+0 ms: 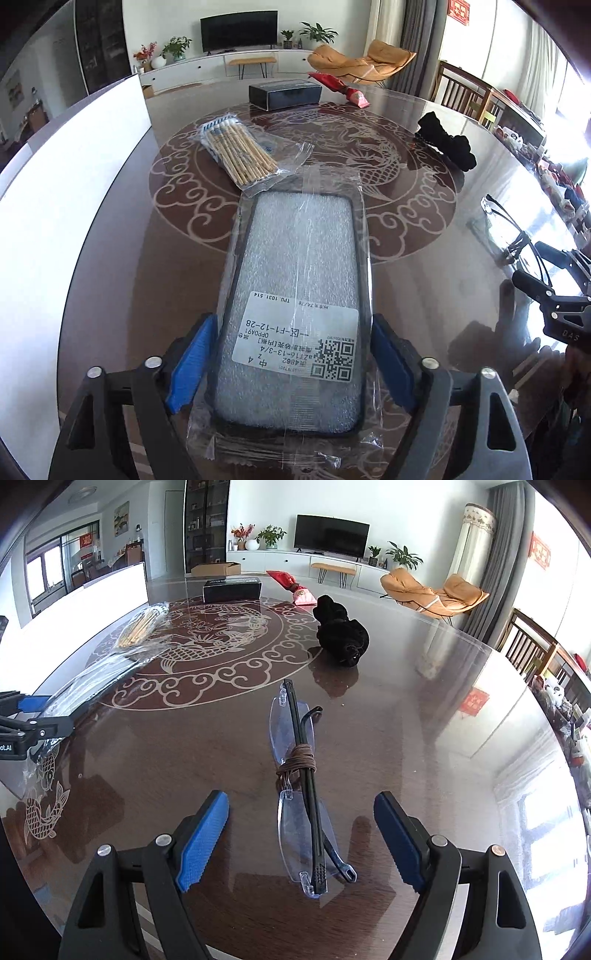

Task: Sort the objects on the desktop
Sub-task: 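Grasp the clear bag with the gray phone case using the left tool while the right tool holds the glasses, then lift the bagged phone case with the left tool while the right tool holds the glasses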

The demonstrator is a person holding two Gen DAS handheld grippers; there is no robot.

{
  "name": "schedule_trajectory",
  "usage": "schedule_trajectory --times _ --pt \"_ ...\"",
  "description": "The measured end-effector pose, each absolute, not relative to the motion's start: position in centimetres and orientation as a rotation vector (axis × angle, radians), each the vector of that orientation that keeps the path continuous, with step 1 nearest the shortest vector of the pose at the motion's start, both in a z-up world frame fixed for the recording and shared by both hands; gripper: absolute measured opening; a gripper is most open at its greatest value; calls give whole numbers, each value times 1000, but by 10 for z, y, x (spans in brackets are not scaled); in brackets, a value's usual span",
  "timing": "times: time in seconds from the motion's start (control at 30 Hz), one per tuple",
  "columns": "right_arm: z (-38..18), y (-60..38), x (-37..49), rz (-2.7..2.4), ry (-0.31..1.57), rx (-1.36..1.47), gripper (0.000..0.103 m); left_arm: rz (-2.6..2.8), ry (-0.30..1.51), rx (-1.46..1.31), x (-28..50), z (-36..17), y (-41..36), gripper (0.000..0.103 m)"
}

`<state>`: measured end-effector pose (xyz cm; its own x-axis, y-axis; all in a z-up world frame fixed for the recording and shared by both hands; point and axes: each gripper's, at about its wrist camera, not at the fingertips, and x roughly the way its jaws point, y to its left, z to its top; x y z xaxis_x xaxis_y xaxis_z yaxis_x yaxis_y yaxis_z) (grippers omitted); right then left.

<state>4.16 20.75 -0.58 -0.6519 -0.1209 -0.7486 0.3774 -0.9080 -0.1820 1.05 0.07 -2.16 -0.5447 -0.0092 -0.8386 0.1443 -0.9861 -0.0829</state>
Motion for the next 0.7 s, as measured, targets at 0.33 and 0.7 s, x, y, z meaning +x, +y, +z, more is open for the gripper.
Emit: schedule_trajectory --times 0.33,0.7 --pt "-6 215 37 -2593 414 1166 82 -2700 141 1443 -18 -27 -13 103" --pt "-9 223 30 -2568 323 1213 86 -2708 133 1443 -25 -26 -14 103"
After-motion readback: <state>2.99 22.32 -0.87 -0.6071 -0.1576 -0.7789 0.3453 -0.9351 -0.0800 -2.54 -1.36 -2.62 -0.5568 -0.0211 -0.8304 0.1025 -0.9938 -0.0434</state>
